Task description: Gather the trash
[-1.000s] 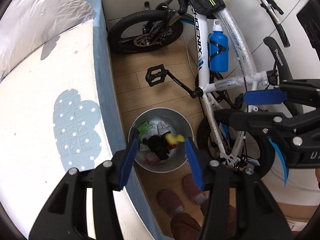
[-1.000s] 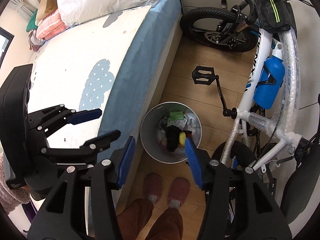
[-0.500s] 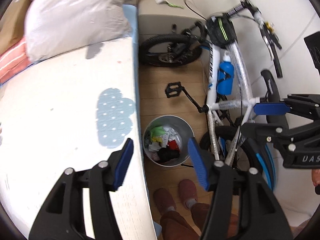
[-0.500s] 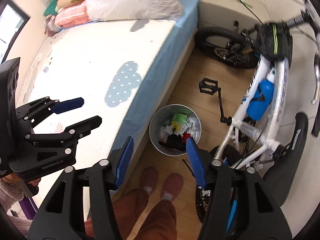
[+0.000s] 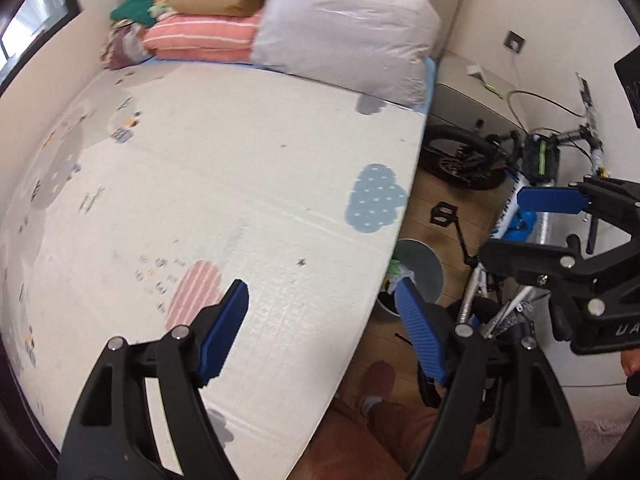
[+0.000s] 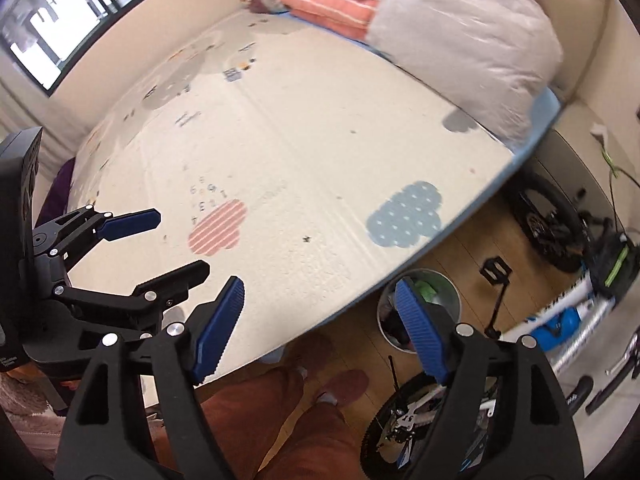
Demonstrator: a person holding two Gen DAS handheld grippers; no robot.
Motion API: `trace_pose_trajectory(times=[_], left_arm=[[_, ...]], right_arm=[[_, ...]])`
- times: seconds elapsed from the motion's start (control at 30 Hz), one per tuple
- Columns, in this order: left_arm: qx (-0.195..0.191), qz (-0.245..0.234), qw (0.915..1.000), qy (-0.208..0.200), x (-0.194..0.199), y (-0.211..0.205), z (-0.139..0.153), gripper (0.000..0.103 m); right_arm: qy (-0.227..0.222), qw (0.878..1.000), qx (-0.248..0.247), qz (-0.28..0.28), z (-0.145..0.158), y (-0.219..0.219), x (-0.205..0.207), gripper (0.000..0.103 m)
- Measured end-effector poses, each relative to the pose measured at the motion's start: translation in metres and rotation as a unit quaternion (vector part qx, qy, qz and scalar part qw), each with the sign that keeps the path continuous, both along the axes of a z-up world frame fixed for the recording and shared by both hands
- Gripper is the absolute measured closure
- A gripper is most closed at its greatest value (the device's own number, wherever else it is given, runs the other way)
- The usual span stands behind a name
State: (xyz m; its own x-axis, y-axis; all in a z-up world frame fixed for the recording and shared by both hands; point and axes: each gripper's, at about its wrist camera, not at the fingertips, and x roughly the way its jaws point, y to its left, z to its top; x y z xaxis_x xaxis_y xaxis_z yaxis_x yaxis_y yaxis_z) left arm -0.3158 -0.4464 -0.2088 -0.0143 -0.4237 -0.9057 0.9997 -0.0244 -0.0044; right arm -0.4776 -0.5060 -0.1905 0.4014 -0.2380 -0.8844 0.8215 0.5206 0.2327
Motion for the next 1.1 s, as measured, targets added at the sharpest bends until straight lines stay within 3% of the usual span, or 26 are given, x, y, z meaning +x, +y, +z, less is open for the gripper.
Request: trace_pose_trajectory(times=[0.1, 0.2, 0.4, 0.53, 0.73, 1.03, 1.1], left_arm=[[-0.011, 0.081, 0.9966, -0.011, 0.045, 0.029, 0.019, 0.027], [-0.021, 0.17, 0.9852, -0.013, 0.086, 0.062, 0.04, 0.027], [-0.054, 0.327, 0.9434, -0.011, 0.155, 0.13, 0.084, 0.025], [-0.083, 0.407, 0.9092, -0.025, 0.188, 0.17, 0.109, 0.022], [-0.082, 0.52, 0.8488, -0.044, 0.212, 0.222, 0.129, 0.022], [-0.1, 0.652, 0.7482, -0.068, 0.208, 0.265, 0.17, 0.018], [-0.11, 0.671, 0.7296, -0.074, 0.201, 0.264, 0.181, 0.017]], right_arm=[[-0.014, 0.998, -0.012, 0.063, 0.021, 0.007, 0.048, 0.028], [-0.024, 0.99, -0.03, 0.132, 0.046, 0.02, 0.099, 0.028], [-0.039, 0.957, -0.074, 0.277, 0.091, 0.061, 0.199, 0.028], [-0.05, 0.928, -0.103, 0.355, 0.113, 0.089, 0.258, 0.027], [-0.061, 0.886, -0.124, 0.442, 0.134, 0.128, 0.322, 0.027], [-0.082, 0.831, -0.126, 0.536, 0.17, 0.157, 0.358, 0.021], [-0.09, 0.818, -0.127, 0.553, 0.181, 0.159, 0.361, 0.02]])
